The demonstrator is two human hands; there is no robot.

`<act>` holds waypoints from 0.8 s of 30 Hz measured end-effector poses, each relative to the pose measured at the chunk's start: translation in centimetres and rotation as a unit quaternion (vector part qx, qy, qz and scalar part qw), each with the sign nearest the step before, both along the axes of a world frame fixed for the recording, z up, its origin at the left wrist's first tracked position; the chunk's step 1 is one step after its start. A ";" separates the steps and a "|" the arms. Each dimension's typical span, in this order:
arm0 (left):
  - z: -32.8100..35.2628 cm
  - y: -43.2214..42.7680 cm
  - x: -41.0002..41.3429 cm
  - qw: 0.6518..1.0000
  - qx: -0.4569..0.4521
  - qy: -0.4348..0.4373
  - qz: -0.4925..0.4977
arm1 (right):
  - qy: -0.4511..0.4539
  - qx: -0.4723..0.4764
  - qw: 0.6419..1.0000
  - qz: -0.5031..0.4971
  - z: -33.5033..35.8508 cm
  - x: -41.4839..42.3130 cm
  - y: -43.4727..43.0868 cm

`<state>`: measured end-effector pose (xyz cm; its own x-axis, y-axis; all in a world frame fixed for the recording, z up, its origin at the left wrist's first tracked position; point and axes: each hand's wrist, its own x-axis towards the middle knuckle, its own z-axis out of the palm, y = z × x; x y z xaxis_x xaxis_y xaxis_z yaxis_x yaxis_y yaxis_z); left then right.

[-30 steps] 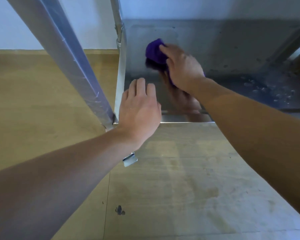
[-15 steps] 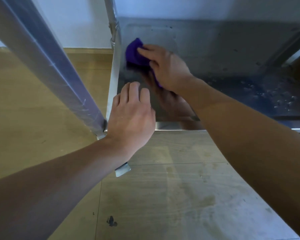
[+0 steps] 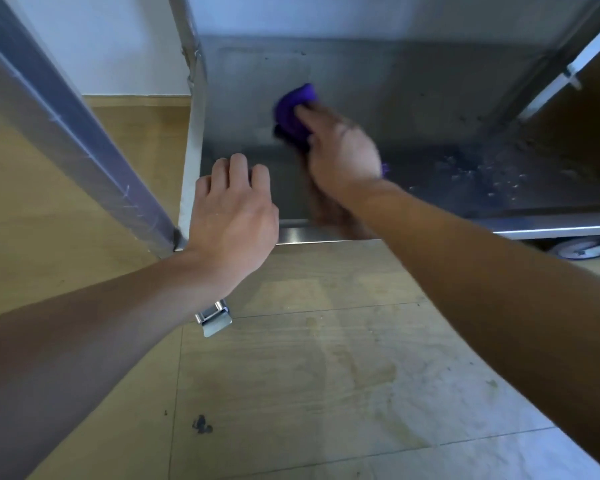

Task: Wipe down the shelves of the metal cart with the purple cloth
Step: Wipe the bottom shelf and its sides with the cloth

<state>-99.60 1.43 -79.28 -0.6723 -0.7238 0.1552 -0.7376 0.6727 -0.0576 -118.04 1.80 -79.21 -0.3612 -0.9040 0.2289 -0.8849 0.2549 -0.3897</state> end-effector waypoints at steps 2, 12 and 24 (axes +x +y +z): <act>0.3 0.1 -0.1 1.000 0.000 -0.011 0.003 | -0.001 0.008 0.998 0.057 0.1 2.1 -0.3; 1.2 0.9 -0.3 0.999 0.026 -0.007 -0.029 | -0.005 0.008 0.995 -0.099 0.6 -5.8 5.2; 0.9 4.9 -4.2 0.990 0.045 0.036 -0.132 | 0.019 0.024 0.999 0.024 0.8 -7.4 10.7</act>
<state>-103.80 6.32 -78.41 -0.8289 -0.5380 0.1533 -0.5360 0.8422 0.0579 -125.45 12.55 -78.41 -0.3096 -0.9302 0.1973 -0.9101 0.2298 -0.3447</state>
